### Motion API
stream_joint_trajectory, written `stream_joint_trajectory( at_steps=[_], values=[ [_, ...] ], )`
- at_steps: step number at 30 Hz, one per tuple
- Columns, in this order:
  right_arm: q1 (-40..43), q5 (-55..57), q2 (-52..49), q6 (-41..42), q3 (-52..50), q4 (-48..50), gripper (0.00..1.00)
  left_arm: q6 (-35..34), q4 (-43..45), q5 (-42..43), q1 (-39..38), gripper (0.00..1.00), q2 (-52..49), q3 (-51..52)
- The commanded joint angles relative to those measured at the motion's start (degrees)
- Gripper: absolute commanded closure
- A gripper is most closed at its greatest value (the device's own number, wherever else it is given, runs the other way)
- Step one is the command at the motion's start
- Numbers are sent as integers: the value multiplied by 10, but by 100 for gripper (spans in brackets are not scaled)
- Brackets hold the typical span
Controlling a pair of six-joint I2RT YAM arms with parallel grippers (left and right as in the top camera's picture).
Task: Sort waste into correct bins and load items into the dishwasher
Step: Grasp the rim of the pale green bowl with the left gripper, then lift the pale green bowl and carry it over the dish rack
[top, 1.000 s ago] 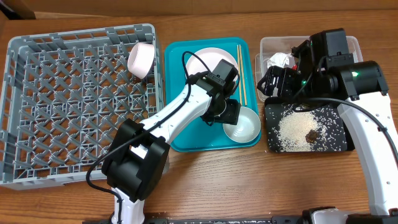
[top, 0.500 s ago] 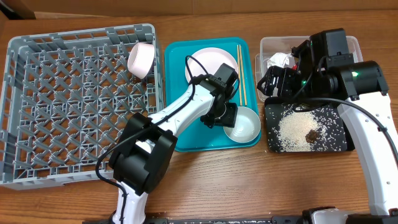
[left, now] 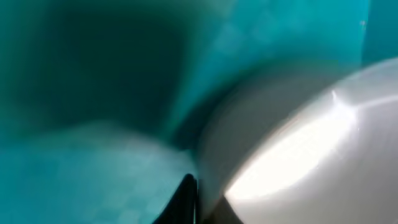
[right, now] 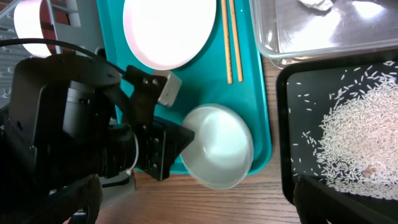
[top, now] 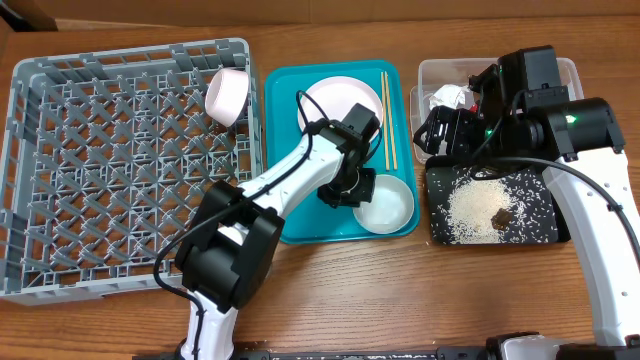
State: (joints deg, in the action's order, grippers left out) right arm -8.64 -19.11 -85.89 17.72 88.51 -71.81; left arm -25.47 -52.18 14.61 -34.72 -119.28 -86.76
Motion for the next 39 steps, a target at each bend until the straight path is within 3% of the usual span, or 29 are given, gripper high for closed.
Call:
stream_joint_trajectory(
  at_steps=[1,7,16,29,35,39],
  values=[
    [0,2,3,-4,8,1,0,2,-12,-6,7,96,-9,-33],
    [0,2,3,-4,8,1,0,33,-56,-10,11,96,-9,-78],
    [0,2,3,-4,8,1,0,32,-203,-103,60,96,23,-218],
    [0,2,3,-4,8,1,0,32,-333,-172,263,96,224,-221],
    [0,2,3,-4,8,1,0,48,-348,-188,343,96,308,-213],
    [0,2,3,-4,8,1,0,54,-362,-309,366,96,345,-213]
  ],
)
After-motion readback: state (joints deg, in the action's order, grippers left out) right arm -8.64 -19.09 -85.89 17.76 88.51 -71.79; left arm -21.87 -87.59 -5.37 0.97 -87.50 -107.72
